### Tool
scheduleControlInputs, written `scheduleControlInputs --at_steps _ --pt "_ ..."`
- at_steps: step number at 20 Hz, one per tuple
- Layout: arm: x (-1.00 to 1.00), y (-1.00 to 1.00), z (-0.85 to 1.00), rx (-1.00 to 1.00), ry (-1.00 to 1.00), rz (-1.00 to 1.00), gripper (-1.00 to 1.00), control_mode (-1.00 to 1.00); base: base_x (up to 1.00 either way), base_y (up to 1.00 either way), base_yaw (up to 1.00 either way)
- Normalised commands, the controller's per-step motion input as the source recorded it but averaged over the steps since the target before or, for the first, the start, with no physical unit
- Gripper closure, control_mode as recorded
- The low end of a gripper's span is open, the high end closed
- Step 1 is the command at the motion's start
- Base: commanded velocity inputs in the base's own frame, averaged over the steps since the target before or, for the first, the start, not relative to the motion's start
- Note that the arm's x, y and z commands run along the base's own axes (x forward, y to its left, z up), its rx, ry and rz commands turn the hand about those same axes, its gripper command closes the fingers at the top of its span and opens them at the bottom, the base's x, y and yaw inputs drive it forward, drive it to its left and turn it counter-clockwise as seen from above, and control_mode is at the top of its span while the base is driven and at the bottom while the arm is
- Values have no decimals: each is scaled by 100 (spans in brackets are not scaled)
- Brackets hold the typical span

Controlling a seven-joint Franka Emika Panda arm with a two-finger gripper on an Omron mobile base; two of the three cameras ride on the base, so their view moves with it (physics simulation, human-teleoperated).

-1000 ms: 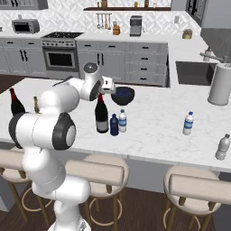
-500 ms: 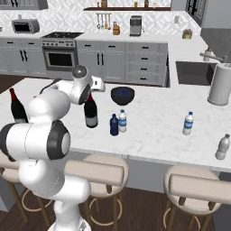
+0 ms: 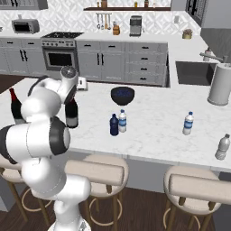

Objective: Move the plastic bottles in the middle to the plastics group, and the glass bottles in the middle to the glass group.

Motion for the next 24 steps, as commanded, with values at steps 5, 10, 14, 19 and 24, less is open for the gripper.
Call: scheduleControlInputs --at_steps 5,10,14,19,24 --pt "-16 89 0 -1 7 20 100 -100 0 0 0" --pt "-8 93 7 -7 -2 14 100 -100 0 0 0" --pt "0 69 12 -2 -10 7 100 -100 0 0 0" --pt "4 47 1 0 1 12 100 -100 0 0 0" --pt "21 36 0 0 7 13 100 -100 0 0 0"
